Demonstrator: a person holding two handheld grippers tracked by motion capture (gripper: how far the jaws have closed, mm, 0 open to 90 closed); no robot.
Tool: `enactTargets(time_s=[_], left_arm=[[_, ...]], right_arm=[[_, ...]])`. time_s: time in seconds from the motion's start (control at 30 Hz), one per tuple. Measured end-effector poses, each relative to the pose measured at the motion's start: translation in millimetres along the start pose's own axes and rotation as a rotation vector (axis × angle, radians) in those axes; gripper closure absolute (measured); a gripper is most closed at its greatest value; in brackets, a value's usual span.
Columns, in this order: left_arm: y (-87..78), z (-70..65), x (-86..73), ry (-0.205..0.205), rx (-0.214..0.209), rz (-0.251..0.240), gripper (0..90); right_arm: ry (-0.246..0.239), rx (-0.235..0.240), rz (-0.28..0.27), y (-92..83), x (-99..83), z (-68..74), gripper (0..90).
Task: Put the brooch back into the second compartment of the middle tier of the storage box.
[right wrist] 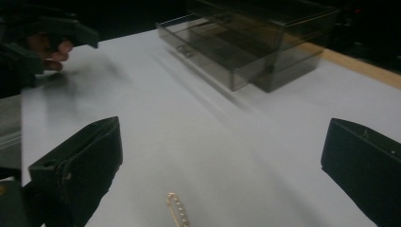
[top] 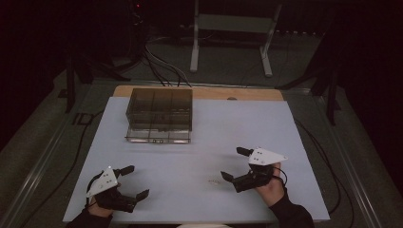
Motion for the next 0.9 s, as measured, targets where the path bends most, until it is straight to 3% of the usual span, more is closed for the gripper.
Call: enactTargets(time_s=[0.4,0.6,0.67,0.73,0.83,0.9], left_arm=[[-0.2,-1.2,0.6,0.003,-0.004,-0.003,0.6],[0.5,-2.0,0.8,0.014,-0.008,-0.002,0.6],[0.3,-1.8,0.8,0.009,-0.008,-0.005,0.6],[0.1,-1.9,0.7,0.012,-0.008,-0.003,0.6],[-0.2,-2.3,1.1,0.010,-0.010,-0.007,0.6],[-0.1,-2.4,0.8,0.011,-0.009,-0.005,0.6]], right_arm=[[-0.003,0.098,0.016,21.8,-2.1,2.6,0.0],[-0.024,0.123,0.011,30.0,-7.9,0.1,0.0],[-0.006,0.140,0.047,32.7,-10.9,0.2,0.0],[-0.016,0.134,0.074,34.5,-13.9,0.5,4.2],[-0.025,0.125,0.100,37.2,-18.4,1.4,3.2],[0.001,0.120,0.116,39.6,-20.9,1.2,3.2]])
Point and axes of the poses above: each handheld gripper's, and its own axes: y roughly forward along the jaws, x roughly out of its top, z roughly to its left, the point moved 5 cm from there along y, roughly forward along the jaws, and after that the axes turned 7 degrees about -y, right-handed, at the moved point
